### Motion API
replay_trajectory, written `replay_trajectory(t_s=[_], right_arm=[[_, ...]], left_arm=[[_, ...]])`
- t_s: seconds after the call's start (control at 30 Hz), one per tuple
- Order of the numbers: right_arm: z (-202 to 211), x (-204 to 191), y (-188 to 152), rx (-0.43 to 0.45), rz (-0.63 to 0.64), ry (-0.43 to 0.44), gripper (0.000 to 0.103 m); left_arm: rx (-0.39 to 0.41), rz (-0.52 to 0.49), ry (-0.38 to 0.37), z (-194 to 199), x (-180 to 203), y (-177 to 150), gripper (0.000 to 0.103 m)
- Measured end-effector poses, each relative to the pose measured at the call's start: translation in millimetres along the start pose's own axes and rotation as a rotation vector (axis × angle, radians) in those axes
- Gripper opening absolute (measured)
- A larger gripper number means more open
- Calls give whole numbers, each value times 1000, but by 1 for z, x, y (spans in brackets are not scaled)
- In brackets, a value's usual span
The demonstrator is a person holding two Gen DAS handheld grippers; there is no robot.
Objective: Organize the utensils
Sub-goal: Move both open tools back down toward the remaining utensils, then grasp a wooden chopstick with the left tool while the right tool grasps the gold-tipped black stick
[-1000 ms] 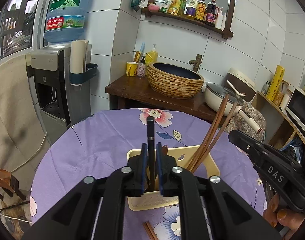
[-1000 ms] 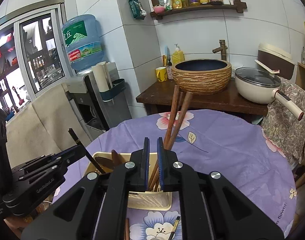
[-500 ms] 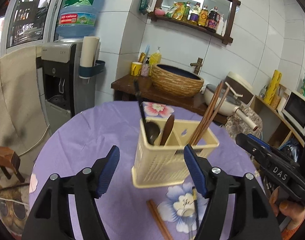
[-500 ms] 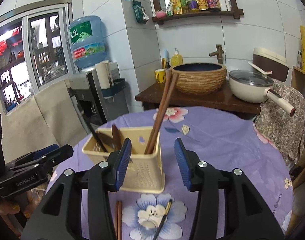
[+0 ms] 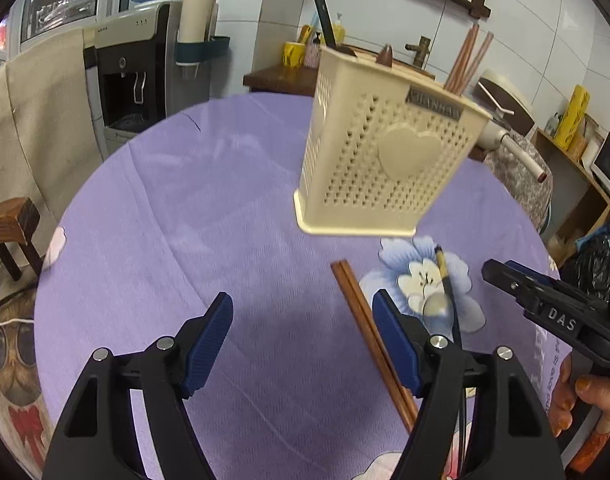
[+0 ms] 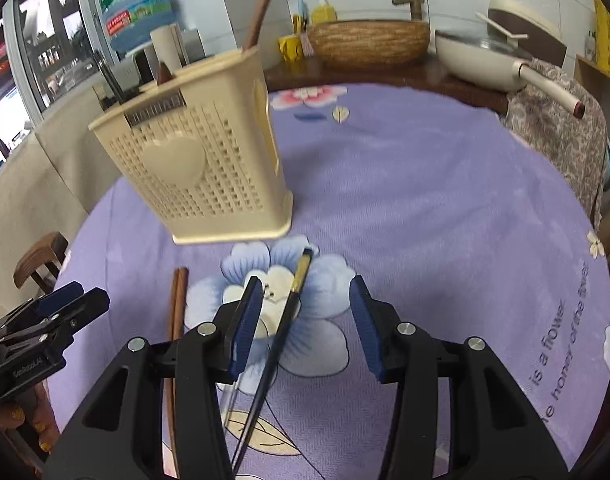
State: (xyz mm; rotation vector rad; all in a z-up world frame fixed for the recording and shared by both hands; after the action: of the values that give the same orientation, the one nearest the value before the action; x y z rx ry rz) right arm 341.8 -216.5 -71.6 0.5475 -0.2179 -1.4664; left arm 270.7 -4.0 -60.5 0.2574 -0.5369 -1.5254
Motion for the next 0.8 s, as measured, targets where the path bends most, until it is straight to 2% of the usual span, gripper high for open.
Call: replay_trajectory(t_s=[0.17,0.37,0.57,0.67,0.8], right_arm=[[-24,-2,2,-74,-2,5,42],[-54,-2,13,-150,-29,-12,34],[-61,-13,16,-145,6,-81,33],[-62,-18,13,-136,55,-150,25],[-59,-13,10,-138,57,-141,17]], left_arm=[[-35,-20,9,-10,3,-11,61],[-52,-41,27,-15,10,-17,60],[-64,-53,30,-21,16,-17,60],[-71,-67,34,-23,21,-17,60],[-74,-83,37,-26,28,-17,60]])
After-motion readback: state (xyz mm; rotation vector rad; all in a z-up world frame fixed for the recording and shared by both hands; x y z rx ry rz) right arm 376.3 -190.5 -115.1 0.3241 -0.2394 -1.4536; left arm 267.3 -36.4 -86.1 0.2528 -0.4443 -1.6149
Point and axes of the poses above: each gripper's, at about its wrist camera, not at the fingertips, and z roughly against the way its jaws point, x to its right, y to its top, the point moved 4 cm from there along -z, roughly the way its jaws point, and after that the axes turned 14 degrees about -x, right-handed, at the moved point
